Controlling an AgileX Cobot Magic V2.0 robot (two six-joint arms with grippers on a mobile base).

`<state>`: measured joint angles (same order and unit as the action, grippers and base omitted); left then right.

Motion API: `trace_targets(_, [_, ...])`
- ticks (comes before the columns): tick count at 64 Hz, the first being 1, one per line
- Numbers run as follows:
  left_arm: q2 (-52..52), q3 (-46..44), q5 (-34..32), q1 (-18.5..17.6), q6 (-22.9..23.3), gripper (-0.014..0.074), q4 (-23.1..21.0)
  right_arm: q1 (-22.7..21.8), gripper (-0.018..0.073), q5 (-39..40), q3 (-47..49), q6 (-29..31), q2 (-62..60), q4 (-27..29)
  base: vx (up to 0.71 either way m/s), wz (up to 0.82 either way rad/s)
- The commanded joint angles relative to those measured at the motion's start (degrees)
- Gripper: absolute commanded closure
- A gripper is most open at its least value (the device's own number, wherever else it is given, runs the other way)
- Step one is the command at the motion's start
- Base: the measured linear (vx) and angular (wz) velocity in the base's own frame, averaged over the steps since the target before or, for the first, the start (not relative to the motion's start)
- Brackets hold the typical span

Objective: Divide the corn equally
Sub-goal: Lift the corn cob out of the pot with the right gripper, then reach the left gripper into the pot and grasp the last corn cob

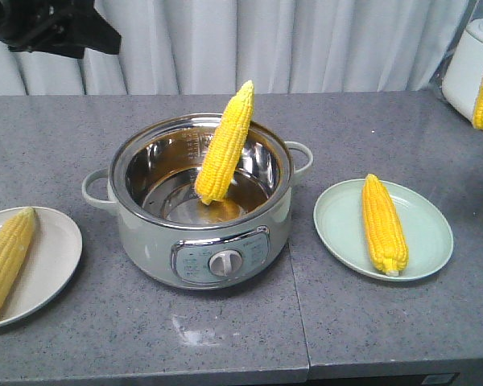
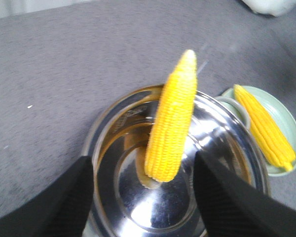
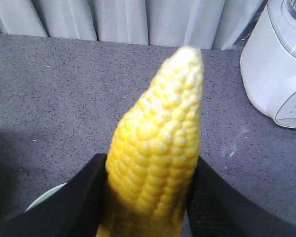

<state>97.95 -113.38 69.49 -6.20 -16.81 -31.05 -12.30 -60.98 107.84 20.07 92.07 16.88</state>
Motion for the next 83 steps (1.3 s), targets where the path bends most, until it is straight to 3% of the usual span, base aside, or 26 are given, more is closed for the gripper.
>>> trace_targets(1, [-0.5,-1.2,-2.9,-2.2,-5.0,0.0097,-3.7,-0.3,0.0344,3.3,1.5,0.1,-2.4,1.0,0.00,0.00])
trace_targets(7, [1.4,-1.2,-2.8,-3.8,-8.0,0.0037,-3.6,-0.3,0.0344,3.3,1.5,0.1,-2.4,1.3,0.00,0.00])
trace_targets(17, [4.4,-1.2,-3.5,-6.1,-8.2,-0.0022,-3.5,-0.3,0.0344,3.3,1.5,0.1,-2.4,1.3,0.00,0.00])
trace_targets(49, [12.0,-1.2,-10.3,-13.2,-12.4,-0.0015,-2.9,-0.3,0.0344,3.3,1.5,0.1,-2.4,1.3,0.00,0.00])
trace_targets(68, [14.0,-1.3,-11.5,-14.4,-12.1,-0.0012,2.8,-0.3,0.0344,3.3,1.5,0.1,-2.4,1.3,0.00,0.00])
trace_targets(83, [15.3,-1.3,-12.5,-14.5,-11.9,-0.0012,3.0,-0.3,0.0344,3.3,1.5,0.1,-2.4,1.4,0.00,0.00])
